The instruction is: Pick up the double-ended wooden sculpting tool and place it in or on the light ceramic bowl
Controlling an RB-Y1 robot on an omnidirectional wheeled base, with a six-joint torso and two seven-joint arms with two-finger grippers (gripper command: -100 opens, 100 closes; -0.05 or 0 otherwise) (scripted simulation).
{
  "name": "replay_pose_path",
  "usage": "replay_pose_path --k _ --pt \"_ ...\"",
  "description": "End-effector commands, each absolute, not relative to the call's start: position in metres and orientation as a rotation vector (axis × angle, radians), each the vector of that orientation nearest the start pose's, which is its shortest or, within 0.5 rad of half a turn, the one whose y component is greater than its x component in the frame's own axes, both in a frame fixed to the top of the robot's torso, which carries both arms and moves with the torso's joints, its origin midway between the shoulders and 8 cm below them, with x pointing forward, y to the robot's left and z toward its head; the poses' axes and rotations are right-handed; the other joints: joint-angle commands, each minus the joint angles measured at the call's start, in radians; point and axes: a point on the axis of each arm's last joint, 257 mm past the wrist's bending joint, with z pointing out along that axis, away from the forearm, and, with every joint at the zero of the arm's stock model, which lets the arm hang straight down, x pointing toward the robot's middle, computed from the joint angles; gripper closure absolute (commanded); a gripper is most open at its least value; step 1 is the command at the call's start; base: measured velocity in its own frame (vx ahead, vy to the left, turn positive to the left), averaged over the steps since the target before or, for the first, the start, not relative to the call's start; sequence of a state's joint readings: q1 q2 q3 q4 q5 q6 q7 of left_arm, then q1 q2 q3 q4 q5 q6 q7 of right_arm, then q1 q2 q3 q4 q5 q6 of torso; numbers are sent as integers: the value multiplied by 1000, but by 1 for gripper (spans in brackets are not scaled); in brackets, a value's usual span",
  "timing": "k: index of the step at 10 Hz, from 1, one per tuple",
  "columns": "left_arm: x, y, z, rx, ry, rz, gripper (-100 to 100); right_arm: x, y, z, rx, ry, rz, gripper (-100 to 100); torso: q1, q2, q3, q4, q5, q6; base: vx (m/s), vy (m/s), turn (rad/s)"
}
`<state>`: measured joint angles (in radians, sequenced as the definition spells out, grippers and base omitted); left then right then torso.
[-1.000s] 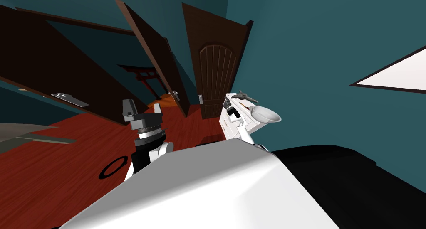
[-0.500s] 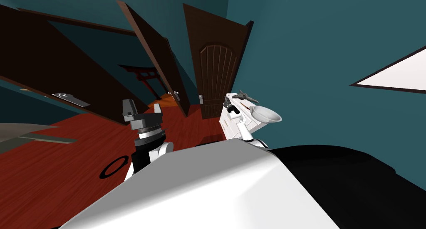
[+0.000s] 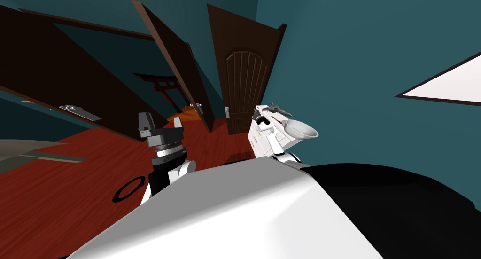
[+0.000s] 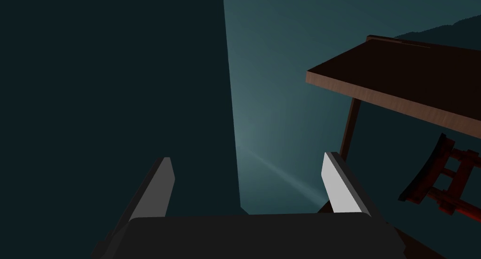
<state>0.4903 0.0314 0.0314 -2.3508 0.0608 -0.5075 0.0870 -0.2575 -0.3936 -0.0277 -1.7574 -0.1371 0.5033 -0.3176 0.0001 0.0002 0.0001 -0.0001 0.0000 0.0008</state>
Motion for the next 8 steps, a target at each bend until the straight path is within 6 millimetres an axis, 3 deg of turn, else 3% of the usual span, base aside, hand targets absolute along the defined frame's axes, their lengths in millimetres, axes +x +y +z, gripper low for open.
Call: replay_pose_path --k 1,3,4,6,7,8 --pt "325 287 61 -626 518 -1418 0 613 -313 -96 1360 1220 1198 -100 0 0 0 0 0 0 2 11 -22" --pt "325 287 61 -626 518 -1418 0 615 -315 -104 1398 1241 1166 -100 0 0 0 0 0 0 3 9 -6" --pt "325 287 61 -626 518 -1418 0 623 -329 -100 1450 1216 1153 -100 0 0 0 0 0 0 3 10 -28" --pt "325 287 61 -626 518 -1418 0 625 -332 -109 1493 1234 1118 -100 0 0 0 0 0 0 2 5 -10" --pt "325 287 61 -626 519 -1418 0 632 -346 -105 1550 1201 1105 -100 0 0 0 0 0 0 6 5 -39" --pt "325 287 61 -626 519 -1418 0 634 -348 -110 1578 1211 1082 -100 0 0 0 0 0 0 7 6 -25"
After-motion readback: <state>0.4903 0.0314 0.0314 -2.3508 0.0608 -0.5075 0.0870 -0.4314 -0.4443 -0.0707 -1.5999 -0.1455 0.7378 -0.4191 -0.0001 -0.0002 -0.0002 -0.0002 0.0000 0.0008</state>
